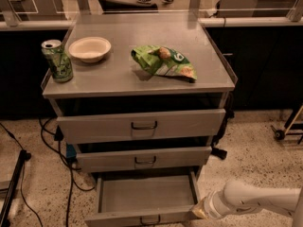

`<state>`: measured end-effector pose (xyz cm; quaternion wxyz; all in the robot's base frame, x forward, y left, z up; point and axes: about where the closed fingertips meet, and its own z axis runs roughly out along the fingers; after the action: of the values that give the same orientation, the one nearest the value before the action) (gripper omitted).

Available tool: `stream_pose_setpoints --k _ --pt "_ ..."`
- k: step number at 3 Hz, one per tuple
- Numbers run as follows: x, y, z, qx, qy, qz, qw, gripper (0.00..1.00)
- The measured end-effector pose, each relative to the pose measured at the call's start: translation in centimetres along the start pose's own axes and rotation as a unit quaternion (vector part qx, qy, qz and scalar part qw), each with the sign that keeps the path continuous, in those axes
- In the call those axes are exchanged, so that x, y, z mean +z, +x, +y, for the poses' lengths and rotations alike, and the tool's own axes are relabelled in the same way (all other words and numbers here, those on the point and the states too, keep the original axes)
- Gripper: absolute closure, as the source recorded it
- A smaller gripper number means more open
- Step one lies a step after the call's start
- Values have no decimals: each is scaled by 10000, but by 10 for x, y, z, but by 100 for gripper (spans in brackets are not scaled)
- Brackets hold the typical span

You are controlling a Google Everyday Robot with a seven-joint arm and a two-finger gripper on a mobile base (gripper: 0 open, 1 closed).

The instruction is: Close bottom drawer

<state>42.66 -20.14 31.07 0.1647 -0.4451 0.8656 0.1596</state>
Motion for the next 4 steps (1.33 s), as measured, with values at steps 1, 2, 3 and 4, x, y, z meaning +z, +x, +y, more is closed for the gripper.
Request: stream_pose_setpoints --k 1,2,3,4 --pt "25 14 -1 102 61 -22 9999 100" --pt "43 31 1 200 58 39 9998 100" --pt "58 47 6 276 -27 172 9995 100" --pt "77 60 10 274 -105 229 9993 100"
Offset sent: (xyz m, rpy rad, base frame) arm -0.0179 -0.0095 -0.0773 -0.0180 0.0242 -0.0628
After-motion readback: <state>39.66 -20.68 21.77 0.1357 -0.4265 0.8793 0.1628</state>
